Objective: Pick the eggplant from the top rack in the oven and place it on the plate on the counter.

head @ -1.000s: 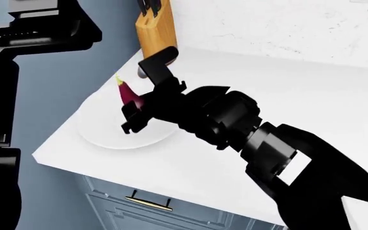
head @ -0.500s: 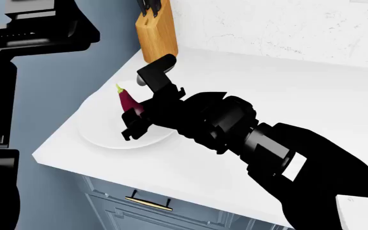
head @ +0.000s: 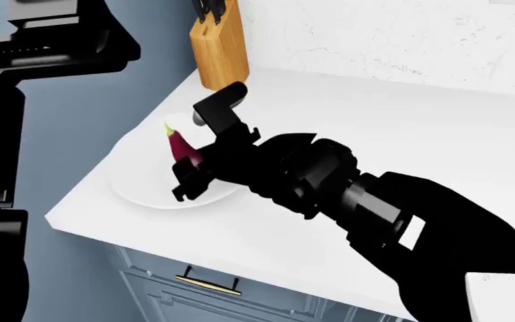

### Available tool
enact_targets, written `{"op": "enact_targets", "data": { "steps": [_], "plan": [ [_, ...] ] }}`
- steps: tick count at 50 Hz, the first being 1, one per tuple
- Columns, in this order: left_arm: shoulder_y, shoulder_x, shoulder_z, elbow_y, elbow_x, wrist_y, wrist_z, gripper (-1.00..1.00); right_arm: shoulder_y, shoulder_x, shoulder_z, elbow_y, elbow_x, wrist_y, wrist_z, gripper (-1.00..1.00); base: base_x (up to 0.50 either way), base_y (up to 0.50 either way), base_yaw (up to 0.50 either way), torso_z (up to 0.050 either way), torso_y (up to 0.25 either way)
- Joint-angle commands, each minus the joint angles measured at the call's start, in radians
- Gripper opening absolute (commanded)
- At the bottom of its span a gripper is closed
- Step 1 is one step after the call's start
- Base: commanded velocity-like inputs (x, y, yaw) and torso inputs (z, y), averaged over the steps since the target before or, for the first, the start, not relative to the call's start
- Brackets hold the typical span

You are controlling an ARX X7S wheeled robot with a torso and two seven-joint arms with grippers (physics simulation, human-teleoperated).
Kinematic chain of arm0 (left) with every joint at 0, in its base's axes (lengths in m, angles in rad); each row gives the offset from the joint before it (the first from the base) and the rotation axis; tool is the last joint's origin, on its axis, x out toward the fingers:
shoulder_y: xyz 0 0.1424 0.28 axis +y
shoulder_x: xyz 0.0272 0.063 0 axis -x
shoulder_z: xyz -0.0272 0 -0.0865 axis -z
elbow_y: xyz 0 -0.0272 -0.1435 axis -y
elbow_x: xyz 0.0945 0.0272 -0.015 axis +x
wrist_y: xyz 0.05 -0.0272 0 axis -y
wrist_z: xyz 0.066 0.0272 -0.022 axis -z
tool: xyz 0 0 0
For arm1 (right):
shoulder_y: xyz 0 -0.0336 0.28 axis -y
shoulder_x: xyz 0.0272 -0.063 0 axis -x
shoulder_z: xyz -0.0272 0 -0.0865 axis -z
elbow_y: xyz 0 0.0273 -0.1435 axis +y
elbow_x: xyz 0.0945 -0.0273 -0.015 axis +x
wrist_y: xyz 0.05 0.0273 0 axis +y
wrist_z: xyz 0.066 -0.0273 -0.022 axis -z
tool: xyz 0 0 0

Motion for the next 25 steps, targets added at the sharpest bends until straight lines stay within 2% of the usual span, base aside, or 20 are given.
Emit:
{"op": "enact_targets", "data": {
  "steps": [1, 25],
  "plan": [
    [0.002, -0.005, 0.000, 0.002, -0.001, 0.006, -0.003, 1.00, 0.005, -0.001, -0.025, 0.001, 0.009, -0.016, -0.004, -1.00, 0.00, 0.00, 0.00, 0.000, 0.000],
    [0.011, -0.016, 0.003, 0.004, -0.001, 0.017, -0.005, 1.00, 0.016, -0.001, -0.036, 0.019, 0.030, -0.028, -0.004, -1.00, 0.00, 0.00, 0.00, 0.000, 0.000]
  ]
}}
